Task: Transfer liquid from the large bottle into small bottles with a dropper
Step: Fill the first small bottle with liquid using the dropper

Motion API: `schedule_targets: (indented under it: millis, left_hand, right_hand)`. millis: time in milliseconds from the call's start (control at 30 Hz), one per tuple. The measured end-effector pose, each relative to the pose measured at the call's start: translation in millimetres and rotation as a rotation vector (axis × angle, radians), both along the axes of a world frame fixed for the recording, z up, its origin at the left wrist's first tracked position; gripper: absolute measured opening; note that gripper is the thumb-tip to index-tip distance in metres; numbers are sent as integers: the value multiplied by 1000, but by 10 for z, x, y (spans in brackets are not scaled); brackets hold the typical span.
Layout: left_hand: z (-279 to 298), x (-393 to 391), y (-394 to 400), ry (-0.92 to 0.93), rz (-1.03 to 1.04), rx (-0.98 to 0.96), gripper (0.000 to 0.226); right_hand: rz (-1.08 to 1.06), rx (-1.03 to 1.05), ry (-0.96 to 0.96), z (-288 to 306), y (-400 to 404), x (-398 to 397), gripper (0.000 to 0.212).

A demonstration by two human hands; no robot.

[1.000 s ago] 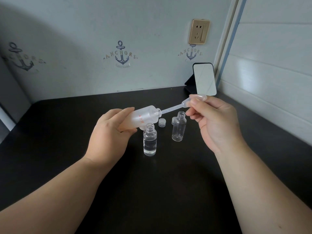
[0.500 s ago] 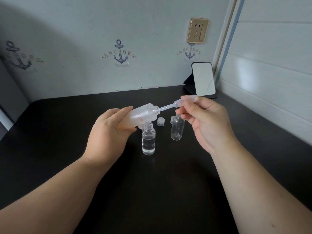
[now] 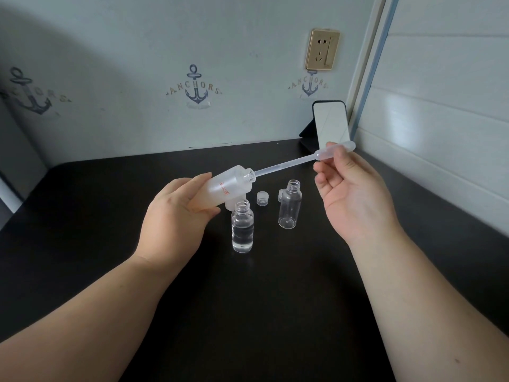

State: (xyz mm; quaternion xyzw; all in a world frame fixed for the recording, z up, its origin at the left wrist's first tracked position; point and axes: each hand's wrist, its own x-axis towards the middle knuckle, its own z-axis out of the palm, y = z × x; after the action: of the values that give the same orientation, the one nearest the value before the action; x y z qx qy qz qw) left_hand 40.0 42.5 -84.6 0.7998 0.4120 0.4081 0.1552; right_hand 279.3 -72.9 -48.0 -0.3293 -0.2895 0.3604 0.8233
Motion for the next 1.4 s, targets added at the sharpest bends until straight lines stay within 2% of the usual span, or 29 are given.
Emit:
schedule_targets:
  millis: [233,467,567,800,900,1133,1200,1267,1400]
  left_hand:
    - [13,-16,24,-32,13,-66,55]
    - [20,-17,45,-114,-5,-132,36]
    - [38,3,30,-169,-32,-202,42]
    - [1,12,54,-232,2,-272,50]
    - [-8,22,74,-227,5,-281,59]
    - [4,3,55,-249,-39,-321,63]
    - [9,-24,23,-296,-60,-343,57]
    - [32,-62,-25,-366,-41,-324,46]
    - [78,-154,-130,-402,39,-100,39]
  right_hand:
    - [-73,67,180,17,-23,91,13]
    - [-106,94,291,23,-28,147,15]
    - [-103,98,321,16,-35,148,13]
    - [-110,73,330,31,-43,152,13]
    - [-109,48,300,25,-40,155,22]
    - [-97,45,250,23,-23,157,27]
    - [-94,44,237,19,-25,156,28]
    - [-95,40,225,24,-30,150,29]
    - [-95,43,212,42,-41,148,28]
